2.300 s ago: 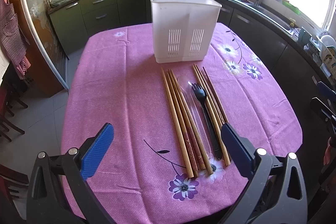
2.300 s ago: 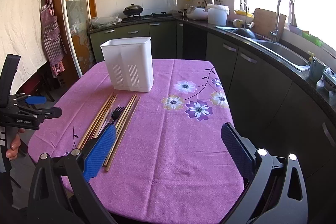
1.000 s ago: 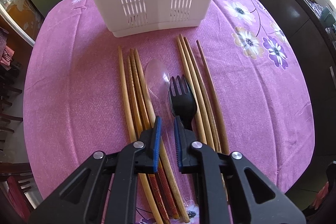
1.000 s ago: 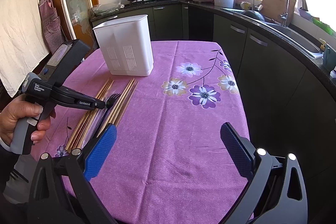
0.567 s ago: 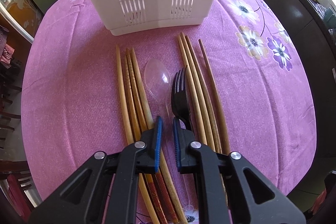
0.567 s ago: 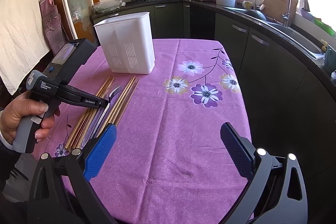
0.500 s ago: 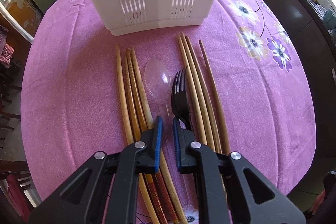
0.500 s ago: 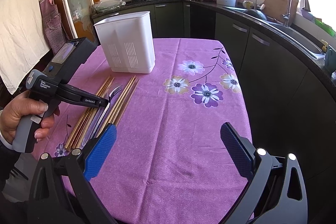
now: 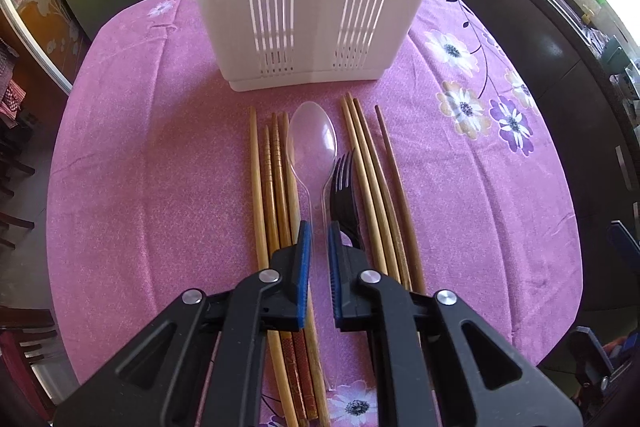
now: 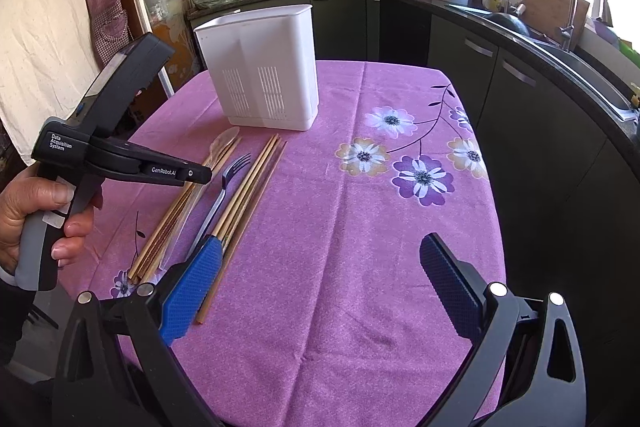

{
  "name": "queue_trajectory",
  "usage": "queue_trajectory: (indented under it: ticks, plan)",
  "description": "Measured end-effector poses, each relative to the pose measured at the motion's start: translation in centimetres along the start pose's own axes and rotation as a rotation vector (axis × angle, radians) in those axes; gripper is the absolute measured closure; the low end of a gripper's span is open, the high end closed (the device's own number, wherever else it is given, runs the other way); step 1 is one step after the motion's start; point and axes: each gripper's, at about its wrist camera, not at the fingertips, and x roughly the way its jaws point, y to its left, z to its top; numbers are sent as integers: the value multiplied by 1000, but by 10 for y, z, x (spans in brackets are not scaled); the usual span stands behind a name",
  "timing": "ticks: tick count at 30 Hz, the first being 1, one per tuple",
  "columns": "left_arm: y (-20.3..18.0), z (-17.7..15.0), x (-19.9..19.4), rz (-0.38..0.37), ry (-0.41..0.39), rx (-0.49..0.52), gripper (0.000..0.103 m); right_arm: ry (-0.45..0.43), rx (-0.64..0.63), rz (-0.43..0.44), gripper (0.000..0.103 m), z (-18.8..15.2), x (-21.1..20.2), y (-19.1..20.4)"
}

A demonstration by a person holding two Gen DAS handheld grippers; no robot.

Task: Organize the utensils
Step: 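Lift the spoon with the left gripper while the right gripper grasps the black fork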

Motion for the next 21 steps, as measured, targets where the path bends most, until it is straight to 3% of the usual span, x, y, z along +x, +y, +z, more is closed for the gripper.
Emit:
queue_trajectory:
  ticks: [8, 14, 17, 21]
  plan:
    - [15, -6, -41, -22, -96, -16, 95, 87, -72, 94, 7, 24, 36, 33]
    - [25, -9, -59, -27, -137, -18, 95, 178, -95, 160, 37, 42, 75, 57]
    - [32, -12, -66, -31, -150, -21, 95, 219, -86, 182, 59, 50, 96, 65]
    - [38, -16, -71, -23, -166, -22, 95, 276, -61, 193, 65, 59, 122, 68]
